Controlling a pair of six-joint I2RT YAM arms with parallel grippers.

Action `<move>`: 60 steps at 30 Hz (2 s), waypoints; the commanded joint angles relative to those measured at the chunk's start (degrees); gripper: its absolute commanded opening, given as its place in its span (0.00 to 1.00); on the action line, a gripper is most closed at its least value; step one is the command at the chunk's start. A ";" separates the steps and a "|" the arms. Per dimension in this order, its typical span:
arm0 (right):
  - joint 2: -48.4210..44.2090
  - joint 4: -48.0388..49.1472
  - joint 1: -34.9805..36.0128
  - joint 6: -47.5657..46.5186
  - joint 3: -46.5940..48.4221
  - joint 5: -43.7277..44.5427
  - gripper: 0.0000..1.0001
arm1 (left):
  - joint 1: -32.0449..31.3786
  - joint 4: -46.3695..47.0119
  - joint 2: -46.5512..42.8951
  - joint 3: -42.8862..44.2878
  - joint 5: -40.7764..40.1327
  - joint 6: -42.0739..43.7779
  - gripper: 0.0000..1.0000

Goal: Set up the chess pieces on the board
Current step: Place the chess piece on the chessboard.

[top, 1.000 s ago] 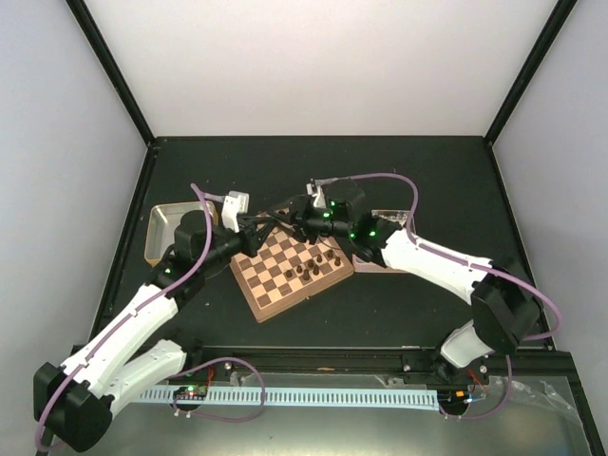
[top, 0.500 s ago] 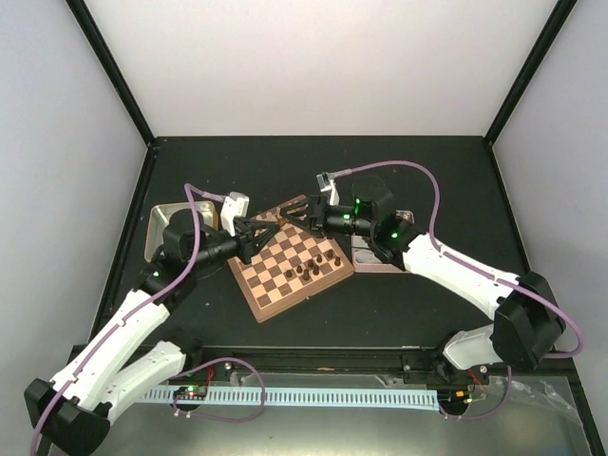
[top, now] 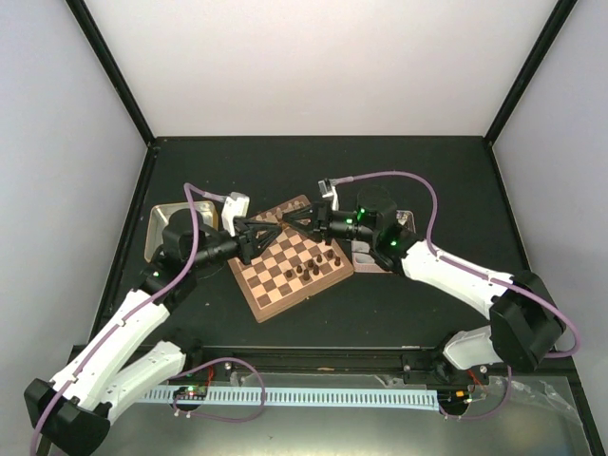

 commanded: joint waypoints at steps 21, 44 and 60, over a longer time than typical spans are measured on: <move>1.00 21.93 0.33 24.66 -8.17 5.65 0.09 | 0.25 11.36 3.04 -1.75 1.75 -5.66 0.30; -7.67 -10.53 -3.00 -0.28 -9.50 16.56 0.63 | 0.33 -22.06 1.05 5.42 -14.07 7.11 0.02; -21.21 -38.20 -8.10 -14.78 -10.21 40.56 0.63 | -9.18 -35.16 21.56 15.63 -22.02 5.25 0.02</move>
